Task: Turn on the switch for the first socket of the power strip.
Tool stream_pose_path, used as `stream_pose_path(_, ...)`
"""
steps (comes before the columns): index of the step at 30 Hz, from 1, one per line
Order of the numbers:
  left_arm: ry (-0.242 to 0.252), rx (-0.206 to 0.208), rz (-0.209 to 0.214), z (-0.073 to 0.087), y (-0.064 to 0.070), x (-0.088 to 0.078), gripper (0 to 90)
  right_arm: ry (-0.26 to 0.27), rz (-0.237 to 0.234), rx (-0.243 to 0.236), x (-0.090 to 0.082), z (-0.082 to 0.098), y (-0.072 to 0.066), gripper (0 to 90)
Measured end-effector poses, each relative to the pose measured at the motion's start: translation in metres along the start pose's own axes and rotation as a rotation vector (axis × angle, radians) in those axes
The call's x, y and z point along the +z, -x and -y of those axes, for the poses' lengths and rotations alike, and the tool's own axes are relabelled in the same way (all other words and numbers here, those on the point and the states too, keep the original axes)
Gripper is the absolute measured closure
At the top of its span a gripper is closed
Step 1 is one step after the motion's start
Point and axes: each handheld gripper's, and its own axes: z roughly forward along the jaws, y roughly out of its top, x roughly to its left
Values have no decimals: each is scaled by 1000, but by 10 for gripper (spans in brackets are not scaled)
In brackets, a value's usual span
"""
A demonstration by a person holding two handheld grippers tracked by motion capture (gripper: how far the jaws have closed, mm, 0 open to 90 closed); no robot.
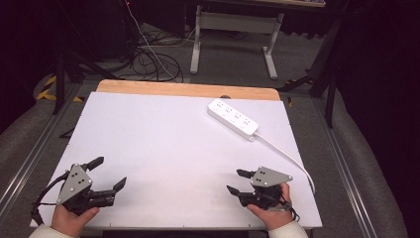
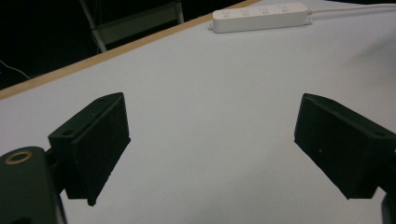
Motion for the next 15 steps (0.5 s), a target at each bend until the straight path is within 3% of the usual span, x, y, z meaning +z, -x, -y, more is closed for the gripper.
stream_pose_path(1,-19,-31,9,0,-2,1,109,-2,0,-6,0,-1,-1,402)
stream_pose_path(3,-15,-42,1,0,-2,0,107,-8,1,-10,1,-2,-2,401)
stream_pose_path(15,7,-17,-24,-1,0,-3,107,-16,-13,-29,-1,-5,1,445)
